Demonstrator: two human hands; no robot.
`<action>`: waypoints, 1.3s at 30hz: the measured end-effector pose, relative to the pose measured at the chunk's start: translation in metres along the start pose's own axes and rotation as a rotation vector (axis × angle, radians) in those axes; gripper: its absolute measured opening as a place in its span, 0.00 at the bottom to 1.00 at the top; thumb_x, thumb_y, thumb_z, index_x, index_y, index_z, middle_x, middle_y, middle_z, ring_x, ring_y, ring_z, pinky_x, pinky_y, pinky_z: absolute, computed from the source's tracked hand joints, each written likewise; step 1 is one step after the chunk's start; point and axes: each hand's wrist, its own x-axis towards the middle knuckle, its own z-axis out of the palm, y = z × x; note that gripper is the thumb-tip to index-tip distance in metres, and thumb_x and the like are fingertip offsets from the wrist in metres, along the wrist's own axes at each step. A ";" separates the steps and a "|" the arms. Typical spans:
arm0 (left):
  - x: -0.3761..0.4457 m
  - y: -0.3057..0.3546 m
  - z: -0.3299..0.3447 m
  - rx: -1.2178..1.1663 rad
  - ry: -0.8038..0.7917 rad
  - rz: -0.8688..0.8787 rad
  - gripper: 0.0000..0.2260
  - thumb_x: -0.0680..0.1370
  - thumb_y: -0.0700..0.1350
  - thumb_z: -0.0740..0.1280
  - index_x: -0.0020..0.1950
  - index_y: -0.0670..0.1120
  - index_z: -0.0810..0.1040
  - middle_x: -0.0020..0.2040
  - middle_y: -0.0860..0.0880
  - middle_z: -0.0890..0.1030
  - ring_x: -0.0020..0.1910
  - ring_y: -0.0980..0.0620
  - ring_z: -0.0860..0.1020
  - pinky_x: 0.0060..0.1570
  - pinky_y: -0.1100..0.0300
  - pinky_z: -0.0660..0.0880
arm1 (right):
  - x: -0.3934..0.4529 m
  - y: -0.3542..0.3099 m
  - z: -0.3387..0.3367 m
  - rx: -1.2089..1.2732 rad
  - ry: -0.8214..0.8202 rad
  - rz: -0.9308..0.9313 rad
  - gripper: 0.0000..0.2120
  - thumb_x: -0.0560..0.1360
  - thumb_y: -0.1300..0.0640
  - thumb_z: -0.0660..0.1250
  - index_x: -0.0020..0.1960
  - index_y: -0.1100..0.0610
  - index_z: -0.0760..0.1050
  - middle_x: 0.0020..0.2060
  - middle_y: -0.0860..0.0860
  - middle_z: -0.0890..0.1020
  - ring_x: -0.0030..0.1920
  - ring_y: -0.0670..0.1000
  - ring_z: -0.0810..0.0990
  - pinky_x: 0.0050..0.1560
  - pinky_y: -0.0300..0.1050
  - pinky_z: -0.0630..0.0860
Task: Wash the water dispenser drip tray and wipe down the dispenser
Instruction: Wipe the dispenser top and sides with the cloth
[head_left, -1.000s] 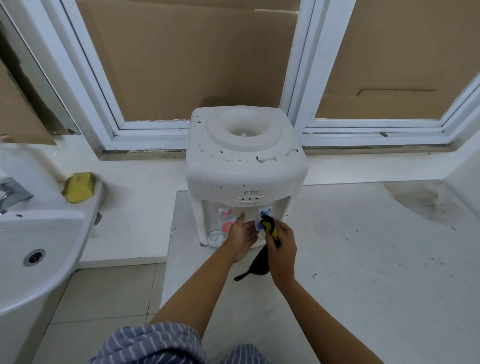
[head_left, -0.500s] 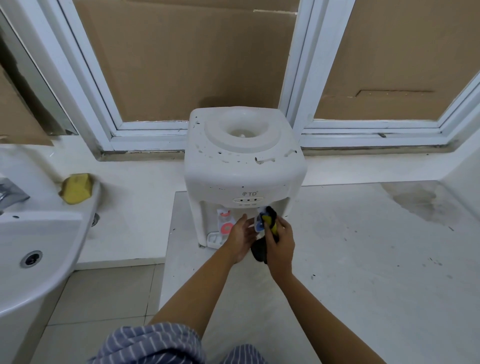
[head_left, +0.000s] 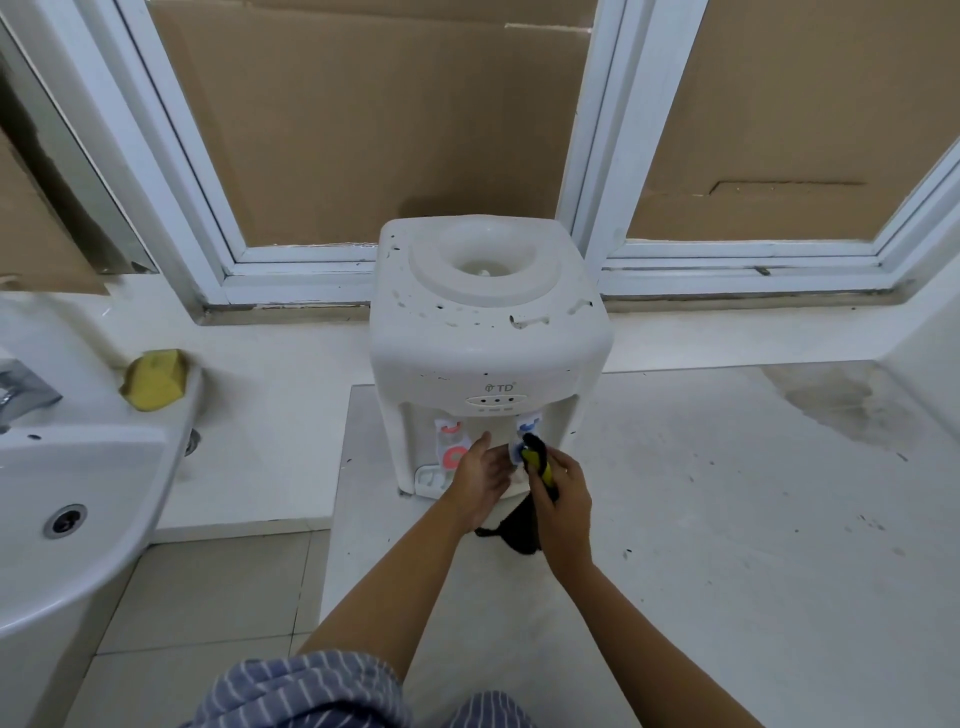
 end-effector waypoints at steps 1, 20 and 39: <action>-0.001 0.000 0.000 -0.010 -0.005 0.003 0.26 0.83 0.56 0.50 0.72 0.39 0.68 0.68 0.42 0.73 0.70 0.45 0.69 0.73 0.53 0.60 | 0.001 -0.005 0.001 0.000 -0.023 -0.014 0.15 0.79 0.60 0.66 0.65 0.57 0.77 0.59 0.48 0.76 0.59 0.43 0.75 0.61 0.28 0.69; -0.054 -0.021 -0.059 0.129 -0.077 -0.008 0.21 0.73 0.54 0.72 0.63 0.47 0.78 0.60 0.47 0.81 0.61 0.48 0.77 0.66 0.53 0.70 | -0.021 -0.022 0.014 0.777 -0.411 0.687 0.24 0.77 0.39 0.63 0.62 0.57 0.79 0.56 0.57 0.84 0.59 0.57 0.81 0.65 0.55 0.74; -0.079 -0.023 -0.088 0.033 0.309 0.170 0.24 0.71 0.55 0.74 0.58 0.39 0.78 0.52 0.36 0.82 0.53 0.38 0.81 0.54 0.47 0.78 | -0.017 -0.042 0.038 0.466 -0.630 0.792 0.18 0.82 0.48 0.57 0.64 0.56 0.75 0.58 0.55 0.81 0.57 0.56 0.79 0.52 0.47 0.75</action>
